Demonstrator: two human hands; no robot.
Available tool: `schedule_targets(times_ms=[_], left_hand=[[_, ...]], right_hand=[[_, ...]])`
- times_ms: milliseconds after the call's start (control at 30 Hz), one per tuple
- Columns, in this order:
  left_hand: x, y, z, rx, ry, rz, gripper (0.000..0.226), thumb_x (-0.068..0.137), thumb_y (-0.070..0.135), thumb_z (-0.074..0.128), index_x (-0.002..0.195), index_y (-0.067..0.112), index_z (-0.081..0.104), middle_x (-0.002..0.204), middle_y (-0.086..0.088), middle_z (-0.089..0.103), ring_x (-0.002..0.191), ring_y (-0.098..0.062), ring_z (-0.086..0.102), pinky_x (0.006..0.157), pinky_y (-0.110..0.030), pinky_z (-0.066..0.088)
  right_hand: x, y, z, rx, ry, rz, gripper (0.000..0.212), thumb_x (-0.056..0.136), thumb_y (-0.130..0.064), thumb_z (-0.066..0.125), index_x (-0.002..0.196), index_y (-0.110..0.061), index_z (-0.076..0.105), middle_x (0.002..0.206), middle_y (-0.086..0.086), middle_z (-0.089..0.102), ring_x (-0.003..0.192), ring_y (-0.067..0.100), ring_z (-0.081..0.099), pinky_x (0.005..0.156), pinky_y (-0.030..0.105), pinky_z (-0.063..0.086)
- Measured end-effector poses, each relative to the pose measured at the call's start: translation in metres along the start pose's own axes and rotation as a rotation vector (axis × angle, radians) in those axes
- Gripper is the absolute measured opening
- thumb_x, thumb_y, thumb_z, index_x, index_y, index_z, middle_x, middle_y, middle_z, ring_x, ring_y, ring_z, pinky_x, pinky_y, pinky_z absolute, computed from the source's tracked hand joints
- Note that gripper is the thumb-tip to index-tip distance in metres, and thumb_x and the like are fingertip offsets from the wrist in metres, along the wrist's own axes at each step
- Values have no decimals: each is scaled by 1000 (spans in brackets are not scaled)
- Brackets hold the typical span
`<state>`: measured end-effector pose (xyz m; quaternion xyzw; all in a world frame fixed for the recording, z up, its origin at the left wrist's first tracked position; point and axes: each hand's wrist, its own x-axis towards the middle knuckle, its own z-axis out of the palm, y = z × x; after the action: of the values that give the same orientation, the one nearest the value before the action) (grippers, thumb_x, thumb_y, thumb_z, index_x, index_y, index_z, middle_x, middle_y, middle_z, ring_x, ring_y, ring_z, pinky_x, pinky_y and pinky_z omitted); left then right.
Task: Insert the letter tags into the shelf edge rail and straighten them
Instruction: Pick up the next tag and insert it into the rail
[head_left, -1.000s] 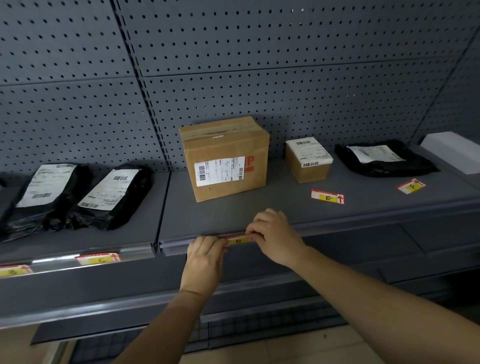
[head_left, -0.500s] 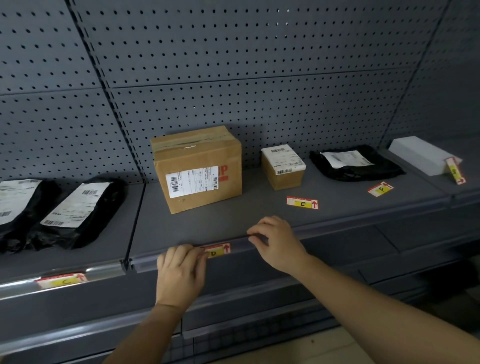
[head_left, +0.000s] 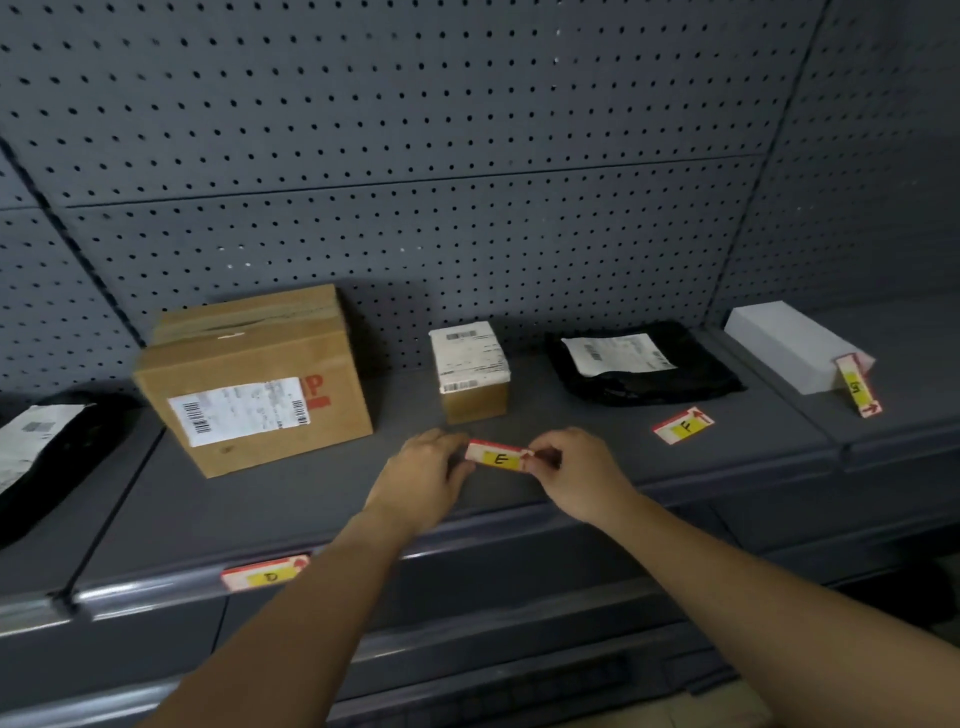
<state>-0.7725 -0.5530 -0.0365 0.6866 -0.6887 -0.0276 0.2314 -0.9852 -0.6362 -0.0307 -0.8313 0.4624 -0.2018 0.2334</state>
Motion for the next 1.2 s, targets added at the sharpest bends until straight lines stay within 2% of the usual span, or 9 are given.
schedule_targets(times_ms=[167, 267, 367, 467, 600, 733, 933, 1033, 1200], left_hand=[[23, 16, 18, 183, -66, -135, 40, 96, 42, 45, 135, 31, 47, 123, 0, 52, 113, -24, 46, 91, -45, 40], [28, 21, 20, 175, -94, -201, 32, 95, 41, 48, 126, 32, 52, 120, 1, 48, 113, -23, 42, 93, -47, 36], [32, 23, 17, 77, -66, -258, 18, 88, 39, 61, 104, 33, 55, 104, 7, 47, 104, -19, 45, 90, -43, 39], [30, 25, 13, -66, 30, -333, 14, 83, 30, 67, 83, 32, 53, 90, 13, 50, 90, -12, 51, 85, -41, 41], [14, 36, 8, -151, 244, -406, 17, 85, 24, 66, 77, 32, 54, 81, 18, 56, 79, -5, 49, 83, -38, 37], [-25, 46, -1, -84, 443, -258, 18, 83, 27, 72, 93, 31, 58, 93, 17, 53, 90, -5, 49, 78, -35, 34], [-74, 41, 28, 122, 394, 115, 18, 81, 33, 71, 97, 26, 70, 93, 5, 57, 87, -15, 49, 77, -30, 29], [-79, 36, 42, 218, 379, 182, 24, 84, 36, 65, 102, 22, 72, 93, 3, 59, 85, -18, 48, 75, -31, 30], [-79, 32, 57, 261, 396, 272, 25, 90, 27, 58, 108, 15, 71, 95, -2, 63, 86, -22, 49, 77, -34, 36]], right_hand=[[16, 9, -3, -53, -106, 30, 42, 86, -47, 60, 123, -27, 58, 113, 0, 55, 101, 20, 56, 91, 41, 47], [19, 7, -2, -93, -126, 18, 44, 87, -46, 59, 128, -28, 56, 118, 1, 52, 106, 22, 54, 93, 41, 43], [20, 6, -2, -83, -109, -16, 32, 87, -41, 61, 118, -31, 61, 110, -3, 53, 98, 19, 55, 88, 38, 44], [22, 6, -3, 39, -86, -50, 14, 87, -31, 65, 100, -29, 68, 98, -6, 54, 86, 13, 57, 78, 33, 49], [20, 4, -11, 188, -109, -80, 3, 89, -26, 66, 91, -26, 68, 85, -12, 66, 77, 1, 61, 66, 20, 49], [9, 3, -27, 236, -131, -115, 3, 92, -27, 63, 92, -29, 65, 86, -14, 66, 79, -3, 61, 68, 15, 48], [-15, 6, -34, 205, -157, -100, 8, 94, -24, 58, 94, -30, 63, 91, -14, 61, 83, -1, 58, 67, 15, 45], [-24, 8, -33, 192, -140, -99, 8, 94, -22, 57, 94, -29, 62, 91, -14, 60, 83, -1, 57, 67, 14, 45], [-31, 9, -31, 184, -116, -90, 9, 94, -21, 58, 93, -29, 61, 91, -13, 59, 84, 1, 57, 71, 16, 47]])
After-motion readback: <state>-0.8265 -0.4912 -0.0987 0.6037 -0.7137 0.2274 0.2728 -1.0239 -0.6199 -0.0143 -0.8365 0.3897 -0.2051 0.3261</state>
